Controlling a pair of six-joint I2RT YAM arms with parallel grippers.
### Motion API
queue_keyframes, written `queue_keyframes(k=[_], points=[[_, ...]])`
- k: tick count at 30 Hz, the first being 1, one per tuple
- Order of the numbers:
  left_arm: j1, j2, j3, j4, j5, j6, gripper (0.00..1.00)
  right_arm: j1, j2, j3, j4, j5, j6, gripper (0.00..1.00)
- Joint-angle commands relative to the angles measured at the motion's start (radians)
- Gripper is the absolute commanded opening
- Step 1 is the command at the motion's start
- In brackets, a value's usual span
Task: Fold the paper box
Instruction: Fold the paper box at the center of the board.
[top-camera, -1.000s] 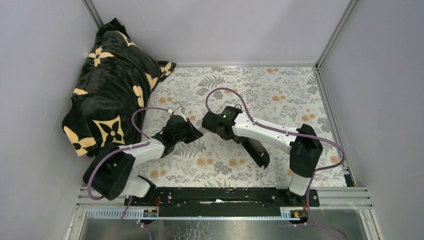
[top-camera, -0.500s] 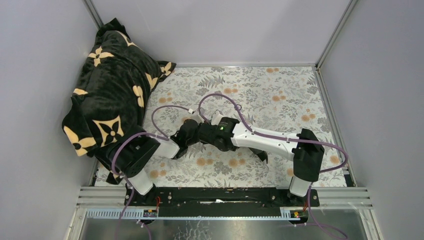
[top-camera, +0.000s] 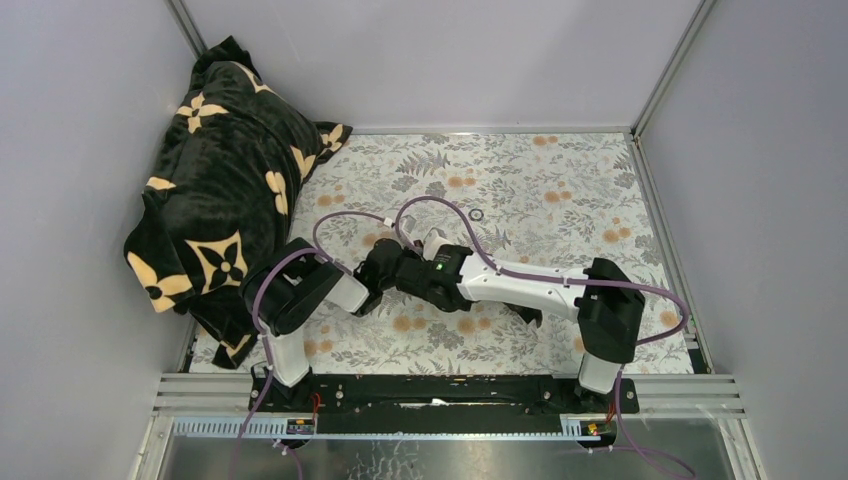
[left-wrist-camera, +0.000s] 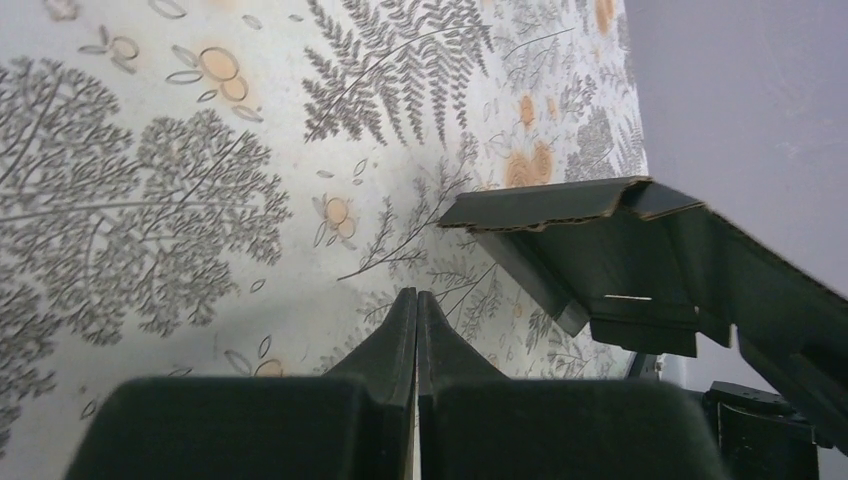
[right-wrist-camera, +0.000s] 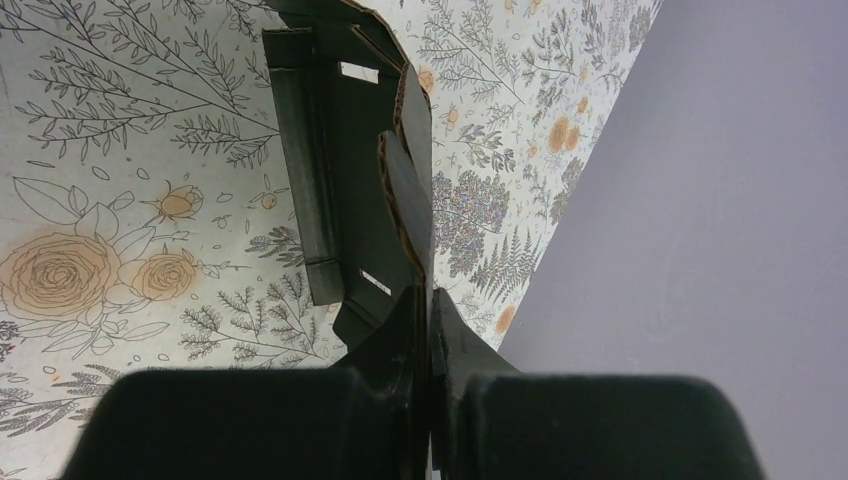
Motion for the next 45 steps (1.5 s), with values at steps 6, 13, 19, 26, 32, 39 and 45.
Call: queue_keyframes(k=[6,13,19,26,32,39,45], points=[[-0.001,0.081,0.06,0.197,0.031,-0.027,0.0,0.009,0.037,-0.025,0.036,0.037,0.003,0.0],[-0.001,0.162,0.092,0.27,0.052,-0.051,0.0,0.011,0.072,-0.02,0.052,0.026,-0.005,0.0],[0.001,0.208,0.127,0.298,0.068,-0.057,0.0,0.018,0.089,-0.009,0.06,0.029,-0.009,0.0],[0.014,0.254,0.156,0.368,0.098,-0.073,0.0,0.023,0.091,-0.004,0.062,0.033,-0.014,0.0],[0.039,0.326,0.184,0.467,0.157,-0.114,0.0,0.028,0.093,-0.005,0.07,0.03,-0.015,0.0],[0.049,0.362,0.21,0.514,0.181,-0.125,0.0,0.029,0.09,0.003,0.07,0.035,-0.017,0.0],[0.087,0.374,0.183,0.593,0.198,-0.142,0.0,0.031,0.073,-0.001,0.068,0.042,-0.016,0.0]])
